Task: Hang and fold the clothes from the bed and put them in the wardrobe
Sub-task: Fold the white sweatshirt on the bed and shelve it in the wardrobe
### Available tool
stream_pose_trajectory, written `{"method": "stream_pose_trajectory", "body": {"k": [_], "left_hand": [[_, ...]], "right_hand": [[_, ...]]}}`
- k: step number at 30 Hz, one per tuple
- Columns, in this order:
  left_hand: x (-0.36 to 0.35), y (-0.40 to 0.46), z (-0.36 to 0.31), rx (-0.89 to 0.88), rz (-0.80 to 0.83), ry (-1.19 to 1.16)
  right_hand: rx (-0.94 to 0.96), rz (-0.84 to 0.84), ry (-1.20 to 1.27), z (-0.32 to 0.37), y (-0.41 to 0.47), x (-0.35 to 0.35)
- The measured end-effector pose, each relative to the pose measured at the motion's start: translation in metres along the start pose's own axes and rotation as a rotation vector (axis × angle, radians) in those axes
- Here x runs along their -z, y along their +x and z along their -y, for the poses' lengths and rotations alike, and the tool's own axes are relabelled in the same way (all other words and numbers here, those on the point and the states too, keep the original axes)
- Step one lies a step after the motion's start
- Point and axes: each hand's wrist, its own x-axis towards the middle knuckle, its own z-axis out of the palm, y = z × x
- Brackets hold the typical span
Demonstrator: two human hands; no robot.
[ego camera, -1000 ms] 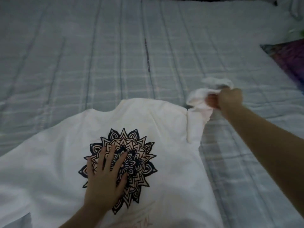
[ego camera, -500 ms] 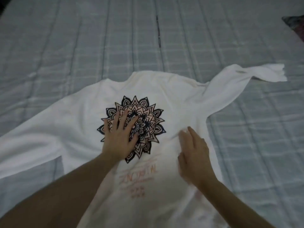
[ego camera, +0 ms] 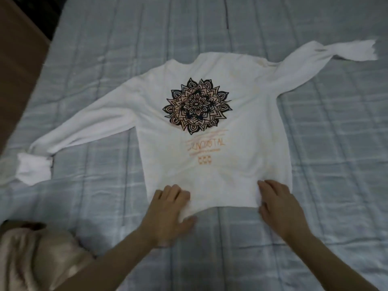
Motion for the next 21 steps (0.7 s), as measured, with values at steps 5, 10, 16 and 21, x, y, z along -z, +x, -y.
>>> {"method": "stream_pose_trajectory", "body": {"k": [5, 10, 16, 21], "left_hand": [[-0.027, -0.054, 0.015, 0.0, -0.015, 0.029], [-0.015, -0.049, 0.015, 0.0, -0.033, -0.066], [0.023, -0.066, -0.004, -0.032, -0.092, 0.107], [0.043, -0.094, -0.031, -0.058, -0.002, 0.138]], "right_hand": [[0.054, 0.058, -0.201, -0.002, 0.005, 0.009], [0.004, 0.053, -0.327, -0.002, 0.002, 0.034], [-0.053, 0.163, -0.555, 0.012, -0.043, 0.075], [-0.05, 0.128, -0.546, 0.018, -0.096, 0.093]]}}
